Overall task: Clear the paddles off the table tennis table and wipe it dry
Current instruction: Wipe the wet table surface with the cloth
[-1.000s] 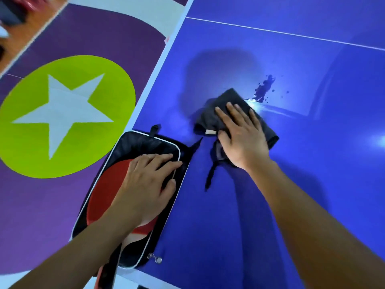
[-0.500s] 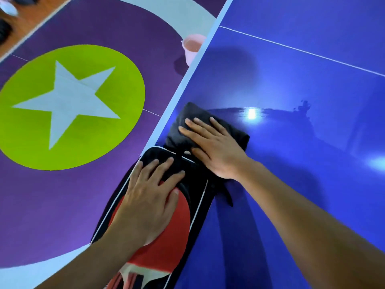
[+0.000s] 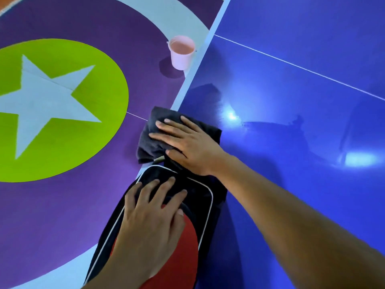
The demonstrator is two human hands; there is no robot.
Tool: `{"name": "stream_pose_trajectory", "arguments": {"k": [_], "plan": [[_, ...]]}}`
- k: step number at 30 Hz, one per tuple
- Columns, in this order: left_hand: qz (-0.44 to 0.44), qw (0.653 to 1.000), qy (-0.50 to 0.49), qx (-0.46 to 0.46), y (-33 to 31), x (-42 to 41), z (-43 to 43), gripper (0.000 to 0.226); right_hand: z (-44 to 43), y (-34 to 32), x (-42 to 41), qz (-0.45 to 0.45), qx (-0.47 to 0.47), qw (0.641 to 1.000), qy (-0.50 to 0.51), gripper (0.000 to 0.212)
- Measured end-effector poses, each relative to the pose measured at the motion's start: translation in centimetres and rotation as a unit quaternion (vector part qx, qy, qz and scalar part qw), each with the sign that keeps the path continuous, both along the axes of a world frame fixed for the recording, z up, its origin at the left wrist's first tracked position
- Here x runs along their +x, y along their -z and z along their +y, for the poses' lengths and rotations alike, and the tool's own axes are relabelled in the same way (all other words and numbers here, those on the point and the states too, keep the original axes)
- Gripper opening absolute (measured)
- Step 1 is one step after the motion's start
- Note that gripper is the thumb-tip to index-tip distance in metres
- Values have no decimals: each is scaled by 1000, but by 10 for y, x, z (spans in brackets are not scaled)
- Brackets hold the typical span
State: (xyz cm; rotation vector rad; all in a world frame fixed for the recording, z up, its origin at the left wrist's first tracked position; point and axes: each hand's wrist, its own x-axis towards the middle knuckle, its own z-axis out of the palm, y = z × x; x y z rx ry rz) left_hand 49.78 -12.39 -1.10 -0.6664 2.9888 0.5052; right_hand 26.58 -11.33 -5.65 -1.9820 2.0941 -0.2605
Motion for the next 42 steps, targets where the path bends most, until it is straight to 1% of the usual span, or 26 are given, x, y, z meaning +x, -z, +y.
{"name": "stream_pose_trajectory", "arguments": {"k": [2, 4, 5, 6, 9, 10, 11, 12, 15, 18, 22, 24, 26, 28, 30, 31, 32, 33, 34, 35, 38, 39, 40, 41, 42], "plan": [[29, 999, 12, -3, -1, -5, -6, 43, -10, 1, -24, 11, -22, 997, 80, 55], [55, 998, 12, 0, -2, -14, -11, 40, -20, 0, -37, -2, -16, 980, 199, 55], [66, 998, 8, 2, -1, -20, -16, 38, -24, 1, -33, -6, -11, 971, 237, 55], [75, 997, 8, 5, 2, -26, -19, 36, -25, 2, -26, -8, -12, 968, 252, 55], [78, 997, 4, 21, 5, -44, -27, 33, -10, 3, -14, -1, -28, 975, 219, 56], [76, 997, 10, 21, 6, -50, -29, 34, -4, 3, -18, -6, -31, 973, 230, 55], [73, 997, 25, 19, 6, -58, -29, 37, 3, 3, -25, -11, -33, 964, 262, 56], [71, 996, 43, 17, 7, -66, -28, 39, 12, 2, -32, -13, -31, 951, 308, 56], [71, 992, 102, 11, 9, -98, -21, 44, 49, 1, -60, -14, -25, 895, 445, 58], [70, 984, 162, -14, 16, -141, -4, 45, 113, 1, -96, -7, -26, 828, 560, 60], [44, 978, 200, -40, 26, -190, 17, 52, 222, 1, -134, 14, -20, 733, 680, 60], [29, 979, 196, -57, 29, -208, 20, 54, 276, -1, -150, 18, -22, 682, 731, 59], [19, 984, 161, -76, 27, -216, 13, 56, 311, -3, -160, 16, -20, 644, 765, 59], [5, 989, 124, -81, 24, -222, 4, 58, 322, -2, -169, 14, -21, 620, 785, 59], [-9, 990, 114, -81, 26, -219, -4, 62, 310, 0, -171, 19, -22, 606, 795, 59], [-15, 989, 120, -80, 29, -217, -5, 65, 300, 1, -172, 29, -22, 605, 795, 59], [-17, 989, 124, -79, 30, -216, -4, 67, 287, 1, -173, 42, -23, 613, 788, 60], [-14, 989, 123, -79, 32, -215, -2, 69, 271, 1, -175, 51, -22, 633, 773, 60], [-7, 990, 117, -76, 33, -216, 0, 69, 249, 1, -177, 54, -21, 664, 746, 61], [0, 992, 107, -71, 33, -217, 2, 69, 222, 1, -178, 55, -18, 705, 707, 62], [17, 996, 74, -55, 31, -225, 12, 65, 137, 2, -171, 37, -30, 840, 541, 62], [24, 996, 65, -61, 31, -227, 15, 63, 114, 1, -164, 30, -32, 876, 480, 61], [31, 995, 60, -70, 30, -228, 18, 61, 99, 1, -159, 24, -31, 902, 429, 59], [42, 994, 59, -82, 30, -231, 22, 58, 90, 2, -159, 19, -31, 918, 394, 58], [58, 992, 63, -96, 29, -234, 25, 55, 88, 3, -162, 11, -35, 927, 373, 57]]}}
